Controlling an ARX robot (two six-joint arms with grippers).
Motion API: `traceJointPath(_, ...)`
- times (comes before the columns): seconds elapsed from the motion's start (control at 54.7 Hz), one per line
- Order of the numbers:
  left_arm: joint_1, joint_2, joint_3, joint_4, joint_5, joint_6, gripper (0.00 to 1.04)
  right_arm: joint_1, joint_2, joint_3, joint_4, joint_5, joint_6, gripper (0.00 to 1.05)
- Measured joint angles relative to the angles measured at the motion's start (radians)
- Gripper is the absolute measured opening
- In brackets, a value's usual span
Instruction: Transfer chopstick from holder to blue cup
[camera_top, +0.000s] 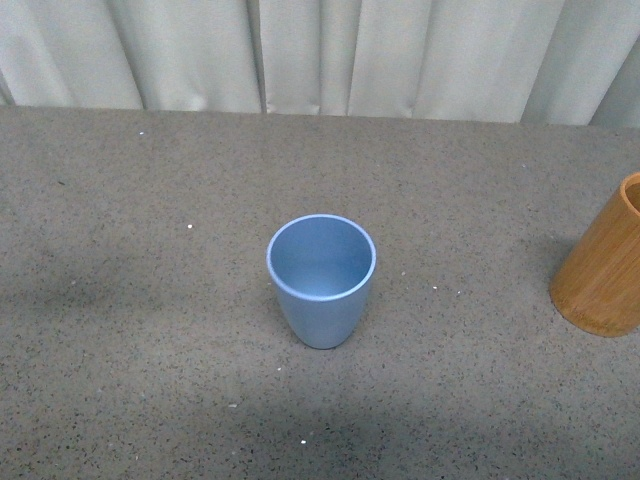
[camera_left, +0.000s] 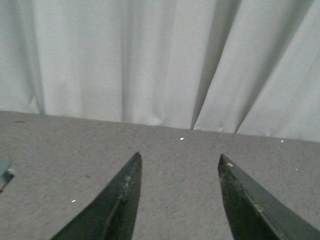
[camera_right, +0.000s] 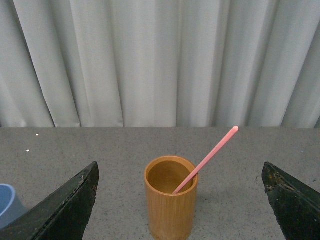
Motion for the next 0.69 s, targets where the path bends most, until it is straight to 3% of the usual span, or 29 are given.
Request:
traceJointPath(0.037, 0.075, -0.117, -0.071, -0.064, 0.065, 0.018, 0.39, 0.0, 0.0, 0.0, 0.0, 0.0, 0.0, 0.95)
traceJointPath(0.091, 0.112, -0.251, -0.141, -0.167, 0.072, 0.031, 0.3, 0.0, 0.0, 0.0, 0.0, -0.001, 0.0, 0.95)
traceJointPath(0.164, 0.122, -0.449, -0.204, -0.348, 0.082, 0.039, 0.19, 0.0, 0.0, 0.0, 0.0, -0.001, 0.0, 0.95)
traceJointPath(0.256, 0.122, -0.845, -0.204, -0.729, 0.098, 0.047, 0.04, 0.0, 0.0, 0.0, 0.0, -0.001, 0.0, 0.95)
traceJointPath(0.329, 0.123, -1.141, -0.204, -0.977, 0.096, 0.051, 0.04, 0.0, 0.0, 0.0, 0.0, 0.002, 0.0, 0.95)
traceJointPath(0.384, 0.123, -1.269, -0.204, -1.075, 0.096, 0.055, 0.04, 0.0, 0.0, 0.0, 0.0, 0.003, 0.0, 0.95)
traceJointPath(0.695, 0.124, -1.346, -0.204, -1.11, 0.096, 0.058, 0.04, 0.0, 0.0, 0.0, 0.0, 0.0, 0.0, 0.95)
